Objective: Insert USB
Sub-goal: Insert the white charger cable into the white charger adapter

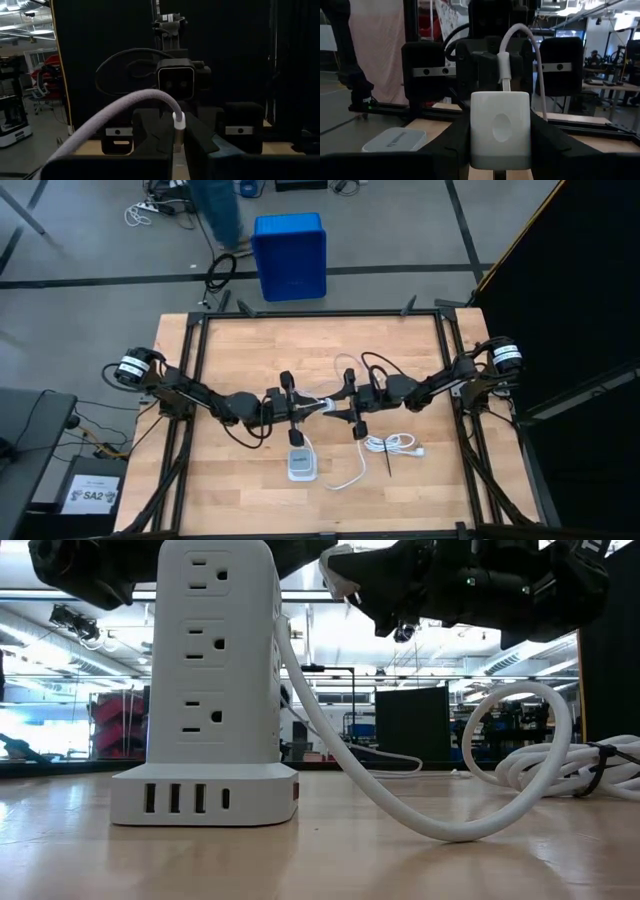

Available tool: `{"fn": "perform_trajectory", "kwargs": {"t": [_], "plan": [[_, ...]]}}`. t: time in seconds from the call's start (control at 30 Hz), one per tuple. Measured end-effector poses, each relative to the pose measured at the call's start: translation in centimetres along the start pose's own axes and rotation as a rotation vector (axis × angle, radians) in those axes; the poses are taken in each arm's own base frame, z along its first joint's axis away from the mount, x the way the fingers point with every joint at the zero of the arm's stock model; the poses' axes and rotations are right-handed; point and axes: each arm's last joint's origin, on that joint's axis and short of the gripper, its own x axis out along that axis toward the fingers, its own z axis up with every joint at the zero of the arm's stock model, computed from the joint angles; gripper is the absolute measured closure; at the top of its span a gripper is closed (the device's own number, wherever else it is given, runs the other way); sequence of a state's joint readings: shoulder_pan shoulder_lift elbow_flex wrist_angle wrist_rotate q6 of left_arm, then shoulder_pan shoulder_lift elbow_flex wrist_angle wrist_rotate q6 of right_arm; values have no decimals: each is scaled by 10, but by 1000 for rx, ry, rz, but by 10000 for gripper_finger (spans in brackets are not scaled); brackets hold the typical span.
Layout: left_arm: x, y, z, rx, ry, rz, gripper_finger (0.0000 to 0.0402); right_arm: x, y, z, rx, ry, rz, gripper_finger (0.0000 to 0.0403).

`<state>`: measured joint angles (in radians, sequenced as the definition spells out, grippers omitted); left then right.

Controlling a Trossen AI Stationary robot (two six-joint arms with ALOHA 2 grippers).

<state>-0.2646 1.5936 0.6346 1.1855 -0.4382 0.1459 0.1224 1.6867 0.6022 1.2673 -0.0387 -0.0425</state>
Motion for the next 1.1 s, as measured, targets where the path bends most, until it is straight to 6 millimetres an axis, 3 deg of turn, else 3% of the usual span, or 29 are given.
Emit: {"fn": "perform_trajectory", "kwargs": {"t": [0.63,1.1], "plan": [[0,0,-3,-13,22,-19,399,7,1,7,-5,-35,-9,289],[-2,-5,-2,-7,24,-27,256,7,2,6,-5,-23,2,290]]}}
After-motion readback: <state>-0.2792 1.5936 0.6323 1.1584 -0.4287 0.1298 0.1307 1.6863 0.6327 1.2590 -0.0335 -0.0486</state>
